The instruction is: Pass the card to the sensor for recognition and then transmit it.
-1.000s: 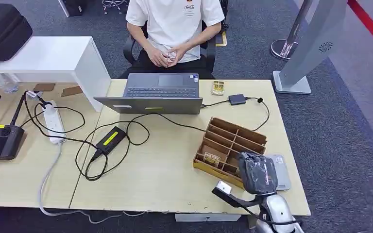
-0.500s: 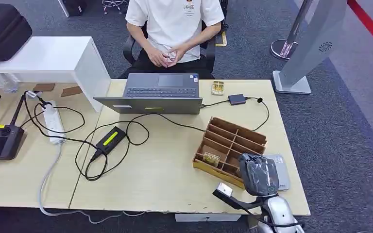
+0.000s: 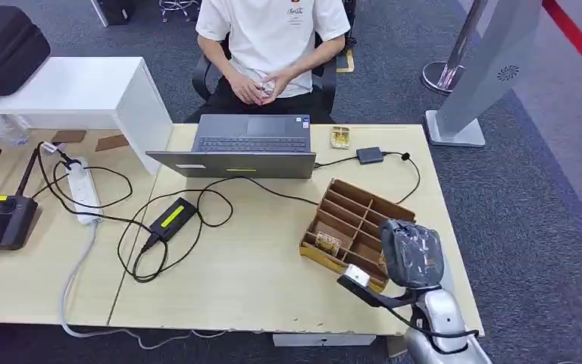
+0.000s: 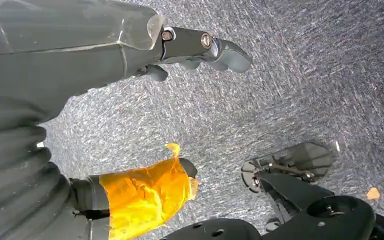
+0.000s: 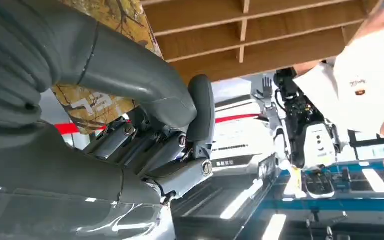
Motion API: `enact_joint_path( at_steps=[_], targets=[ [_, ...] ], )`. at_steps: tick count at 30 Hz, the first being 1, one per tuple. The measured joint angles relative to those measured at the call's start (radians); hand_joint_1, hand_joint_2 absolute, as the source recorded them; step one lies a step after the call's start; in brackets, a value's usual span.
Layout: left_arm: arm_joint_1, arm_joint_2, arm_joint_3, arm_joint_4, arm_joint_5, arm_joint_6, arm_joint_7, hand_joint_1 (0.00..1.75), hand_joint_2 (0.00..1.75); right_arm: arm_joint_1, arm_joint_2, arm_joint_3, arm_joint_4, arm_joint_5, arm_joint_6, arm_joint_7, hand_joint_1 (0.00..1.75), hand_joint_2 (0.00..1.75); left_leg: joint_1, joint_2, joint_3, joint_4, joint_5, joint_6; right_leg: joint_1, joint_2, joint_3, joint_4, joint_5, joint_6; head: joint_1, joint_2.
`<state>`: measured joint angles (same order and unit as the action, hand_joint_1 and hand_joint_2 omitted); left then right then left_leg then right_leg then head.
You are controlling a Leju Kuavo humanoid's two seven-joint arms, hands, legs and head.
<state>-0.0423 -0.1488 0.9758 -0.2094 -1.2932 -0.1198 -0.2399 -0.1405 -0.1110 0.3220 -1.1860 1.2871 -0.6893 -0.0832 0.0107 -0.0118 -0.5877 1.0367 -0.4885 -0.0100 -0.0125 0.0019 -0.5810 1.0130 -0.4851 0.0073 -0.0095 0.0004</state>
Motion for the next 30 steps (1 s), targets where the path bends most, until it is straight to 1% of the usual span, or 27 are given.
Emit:
enact_joint_path(
  at_steps=[10, 13, 16, 18, 21, 27, 30],
  targets=[
    [0.000, 0.000, 0.000, 0.000, -0.003, -0.002, 0.000, 0.00, 1.75, -0.016, -0.007, 0.000, -0.006, 0.000, 0.004, 0.005, 1.75, 1.75, 0.000, 0.000, 0.000, 0.000, 0.000, 0.000, 0.000, 0.000, 0.000, 0.000, 0.000, 0.000, 0.000, 0.000],
    [0.000, 0.000, 0.000, 0.000, -0.008, -0.005, 0.000, 0.00, 1.75, -0.036, -0.013, 0.000, -0.010, -0.001, 0.019, 0.007, 1.75, 1.75, 0.000, 0.000, 0.000, 0.000, 0.000, 0.000, 0.000, 0.000, 0.000, 0.000, 0.000, 0.000, 0.000, 0.000],
    [0.000, 0.001, 0.000, 0.000, -0.021, -0.008, 0.000, 0.00, 1.75, -0.086, -0.023, 0.002, -0.013, -0.011, 0.048, 0.013, 1.75, 1.75, 0.000, 0.000, 0.000, 0.000, 0.000, 0.000, 0.000, 0.001, 0.000, 0.000, 0.000, 0.000, 0.000, 0.000],
    [0.000, 0.002, 0.000, 0.000, -0.032, -0.016, 0.000, 0.00, 1.75, -0.143, -0.031, 0.003, -0.008, -0.021, 0.082, 0.021, 1.75, 1.75, 0.000, 0.000, 0.000, 0.000, 0.001, -0.001, 0.000, 0.001, 0.000, 0.001, 0.001, 0.000, 0.000, 0.000],
    [-0.004, 0.005, -0.001, 0.000, -0.051, -0.025, -0.005, 0.00, 1.75, -0.288, -0.042, 0.019, 0.044, -0.031, 0.137, 0.041, 1.75, 1.75, 0.000, 0.003, 0.000, 0.000, 0.002, -0.002, 0.000, 0.004, -0.002, 0.001, 0.003, -0.002, 0.000, 0.000],
    [-0.009, 0.009, -0.014, 0.000, -0.077, -0.036, -0.014, 0.00, 1.75, -0.531, -0.042, 0.066, 0.190, -0.011, 0.188, 0.073, 1.75, 1.75, 0.000, 0.003, 0.000, 0.000, 0.004, -0.001, 0.000, 0.003, -0.001, 0.001, 0.004, -0.002, 0.000, 0.000],
    [-0.011, 0.009, -0.024, 0.000, -0.087, -0.042, -0.020, 0.00, 1.75, -0.634, -0.028, 0.098, 0.277, -0.005, 0.209, 0.088, 1.75, 1.75, 0.000, 0.002, 0.000, 0.000, 0.004, -0.001, 0.000, 0.003, -0.001, 0.002, 0.004, -0.002, 0.000, 0.000]
  ],
)
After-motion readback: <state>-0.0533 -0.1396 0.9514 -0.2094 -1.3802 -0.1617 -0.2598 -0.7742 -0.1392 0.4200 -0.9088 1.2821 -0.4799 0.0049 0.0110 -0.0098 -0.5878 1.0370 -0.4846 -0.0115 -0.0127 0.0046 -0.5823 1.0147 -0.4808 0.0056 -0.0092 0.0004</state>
